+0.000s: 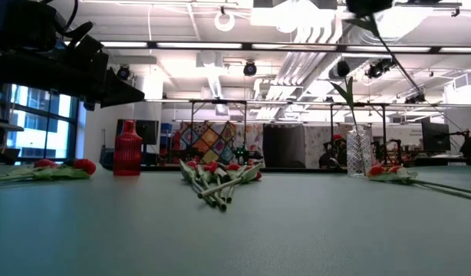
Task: Sort flowers into vase by color
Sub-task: Put the black tulip into the transparent vase
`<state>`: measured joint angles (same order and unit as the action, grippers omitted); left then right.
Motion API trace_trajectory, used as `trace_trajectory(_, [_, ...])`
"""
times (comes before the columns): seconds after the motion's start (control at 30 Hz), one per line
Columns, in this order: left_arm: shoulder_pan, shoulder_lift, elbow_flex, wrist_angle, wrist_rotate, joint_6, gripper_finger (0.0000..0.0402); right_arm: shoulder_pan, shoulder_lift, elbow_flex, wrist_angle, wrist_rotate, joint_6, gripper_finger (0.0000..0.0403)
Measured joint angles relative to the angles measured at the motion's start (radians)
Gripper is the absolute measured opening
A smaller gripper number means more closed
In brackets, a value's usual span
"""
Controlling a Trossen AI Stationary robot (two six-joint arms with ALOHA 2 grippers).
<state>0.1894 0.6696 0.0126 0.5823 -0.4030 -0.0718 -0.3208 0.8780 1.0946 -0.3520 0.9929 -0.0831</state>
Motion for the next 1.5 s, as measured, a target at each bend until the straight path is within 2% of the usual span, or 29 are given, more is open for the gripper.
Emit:
trace_trajectory(0.07, [0.000,0.000,0.000,0.000,0.000,0.005,0.0080,0.001,0.000,0.000,0.037,-0.046,-0.066,0.0000])
trace_trajectory(0.13, [0.000,0.000,0.000,0.000,0.000,0.005,0.0080,0.001,0.002,0.000,0.096,-0.048,-0.127,0.0000])
trace_trajectory(0.3, [0.000,0.000,0.000,0.000,0.000,0.005,0.0080,-0.012,0.007,-0.017,0.352,-0.063,-0.250,0.0000])
trace_trajectory(0.57, [0.000,0.000,0.000,0.000,0.000,0.006,0.0080,-0.123,0.010,-0.224,0.813,-0.016,-0.375,0.0000])
trace_trajectory(0.77, [0.000,0.000,0.000,-0.001,0.001,0.022,0.0080,-0.197,0.011,-0.373,1.117,-0.072,-0.389,0.0000])
trace_trajectory(1.0, [0.000,0.000,0.000,-0.001,0.000,0.024,0.0080,-0.244,0.011,-0.459,1.206,-0.095,-0.360,0.0000])
trace_trajectory(1.5, [0.000,0.000,0.000,-0.001,0.000,0.024,0.0080,-0.310,0.032,-0.504,1.261,-0.158,-0.273,0.0000])
